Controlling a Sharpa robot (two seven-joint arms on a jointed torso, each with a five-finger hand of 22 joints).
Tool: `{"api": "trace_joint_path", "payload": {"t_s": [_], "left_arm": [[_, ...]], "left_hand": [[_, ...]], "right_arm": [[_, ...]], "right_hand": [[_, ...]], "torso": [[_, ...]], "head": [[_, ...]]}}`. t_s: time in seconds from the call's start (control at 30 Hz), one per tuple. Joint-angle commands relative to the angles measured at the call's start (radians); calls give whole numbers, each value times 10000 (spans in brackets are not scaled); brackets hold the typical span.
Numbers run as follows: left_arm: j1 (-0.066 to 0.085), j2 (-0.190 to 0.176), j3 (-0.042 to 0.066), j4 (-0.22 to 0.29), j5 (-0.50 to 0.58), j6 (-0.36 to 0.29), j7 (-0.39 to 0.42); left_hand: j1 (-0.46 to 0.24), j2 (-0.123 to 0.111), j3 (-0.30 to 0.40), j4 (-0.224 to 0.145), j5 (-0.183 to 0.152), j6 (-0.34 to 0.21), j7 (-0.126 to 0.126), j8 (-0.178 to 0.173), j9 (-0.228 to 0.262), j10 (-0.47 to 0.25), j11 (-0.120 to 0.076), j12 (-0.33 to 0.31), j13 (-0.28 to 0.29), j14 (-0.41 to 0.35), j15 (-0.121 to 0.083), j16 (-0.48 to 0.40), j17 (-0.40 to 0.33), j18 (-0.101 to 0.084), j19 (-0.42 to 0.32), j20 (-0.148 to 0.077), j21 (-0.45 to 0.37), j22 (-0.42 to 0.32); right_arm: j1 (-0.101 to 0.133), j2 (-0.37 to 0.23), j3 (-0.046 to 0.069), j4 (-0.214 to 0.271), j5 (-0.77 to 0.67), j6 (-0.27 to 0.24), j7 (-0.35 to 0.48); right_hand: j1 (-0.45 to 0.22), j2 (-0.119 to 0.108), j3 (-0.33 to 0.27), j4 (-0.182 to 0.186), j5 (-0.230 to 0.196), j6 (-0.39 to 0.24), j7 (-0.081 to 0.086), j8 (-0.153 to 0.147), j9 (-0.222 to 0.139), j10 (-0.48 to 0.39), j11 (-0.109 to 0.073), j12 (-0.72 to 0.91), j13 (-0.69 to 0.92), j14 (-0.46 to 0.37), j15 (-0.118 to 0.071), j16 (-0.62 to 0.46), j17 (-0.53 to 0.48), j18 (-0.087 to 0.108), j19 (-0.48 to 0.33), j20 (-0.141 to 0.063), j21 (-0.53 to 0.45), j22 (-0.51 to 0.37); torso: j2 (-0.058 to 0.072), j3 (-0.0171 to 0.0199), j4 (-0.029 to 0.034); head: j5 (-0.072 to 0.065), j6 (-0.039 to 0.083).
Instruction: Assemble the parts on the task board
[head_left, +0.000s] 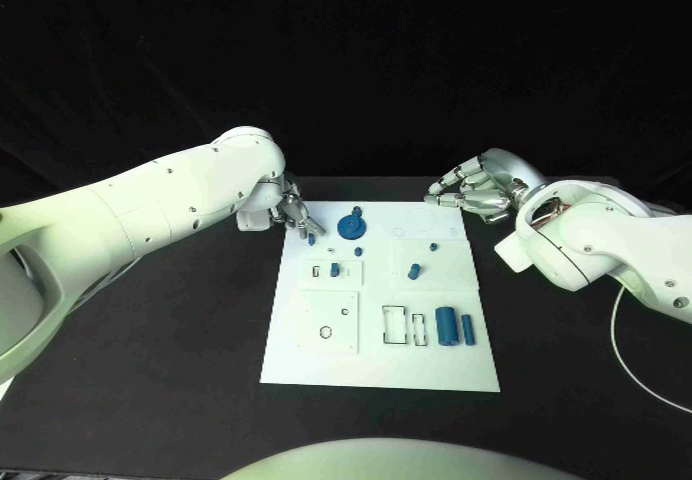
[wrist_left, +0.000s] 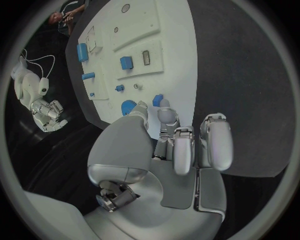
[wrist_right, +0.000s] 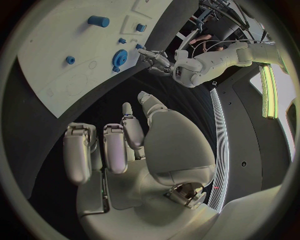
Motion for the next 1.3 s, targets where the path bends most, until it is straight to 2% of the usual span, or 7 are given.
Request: {"api": "trace_joint_path", "payload": {"t_s": [0.03,0.47,0.67,0.8,1.03,1.17,1.3], "left_arm": [[-2,25,-2,33,-147,327,-40],[-22,80,-11,-20,-99,271,5],[-41,114,-17,-59,-29,-75,88],[-50,137,-28,-108,-20,-193,154],[-70,201,-121,-191,19,-187,246],[-87,217,-146,-200,105,-224,295],[-93,126,-155,-96,217,-375,352]], "left_hand": [[144,45,-27,-9,-23,78,30,66,-14,61,-18,42,4,1053,-85,30,2633,27,175,-57,46,1163],[408,210,-14,-76,-8,105,14,85,-37,72,-35,32,-33,1053,-102,30,2633,26,178,-78,42,1176],[1340,686,510,-532,-17,-21,-37,31,-100,26,-87,-35,-122,1053,-150,30,2633,36,164,-117,-4,1164],[1871,836,972,-865,-47,-132,-32,-49,-168,-45,-91,-128,-220,1053,-157,30,2633,41,152,-134,-37,1156],[2078,827,1451,-1054,-97,-188,4,-122,-251,-71,-65,-189,-301,1053,-132,30,2633,37,153,-123,-46,1173],[2371,799,2170,-1351,-81,-268,18,-205,-332,-109,-55,-256,-377,1053,-130,30,2633,40,153,-117,-61,1186],[2358,406,3623,-1718,174,-300,149,-169,-337,-103,15,-354,-482,1053,-59,30,2633,40,150,-78,-88,1199]], "right_arm": [[-8,12,0,-1,-45,131,68],[-9,21,0,0,-47,135,66],[-9,20,0,1,-47,140,67],[-9,20,0,12,-47,150,66],[-9,17,0,25,-48,187,62],[-9,15,0,30,-48,218,58],[-9,14,0,28,-48,252,56]], "right_hand": [[81,34,-9,13,33,-58,14,37,12,-42,-10,-26,16,543,88,-40,11,141,-18,27,-38,300],[95,43,-6,11,55,-58,12,42,17,-45,-12,-32,12,543,87,-44,4,142,-18,27,-39,298],[95,43,-6,11,55,-58,12,42,17,-45,-12,-32,12,543,87,-44,4,142,-18,27,-39,298],[95,43,-6,11,55,-58,12,42,17,-45,-12,-32,12,543,87,-44,4,142,-18,27,-39,298],[95,43,-6,11,55,-58,12,42,17,-45,-12,-32,12,543,87,-44,4,142,-18,27,-39,298],[95,43,-6,11,55,-58,12,42,17,-45,-12,-32,12,543,87,-44,4,142,-18,27,-39,298],[95,43,-6,11,55,-58,12,42,17,-45,-12,-32,12,543,87,-44,4,142,-18,27,-39,298]], "torso": [[3,5,8],[-2,8,0],[-3,13,0],[-1,19,-13],[-1,13,6],[-7,17,8],[-25,24,9]], "head": [[-13,-6],[-24,-44],[-27,-52],[-29,-63],[-50,-67],[-45,-83],[-36,-85]]}}
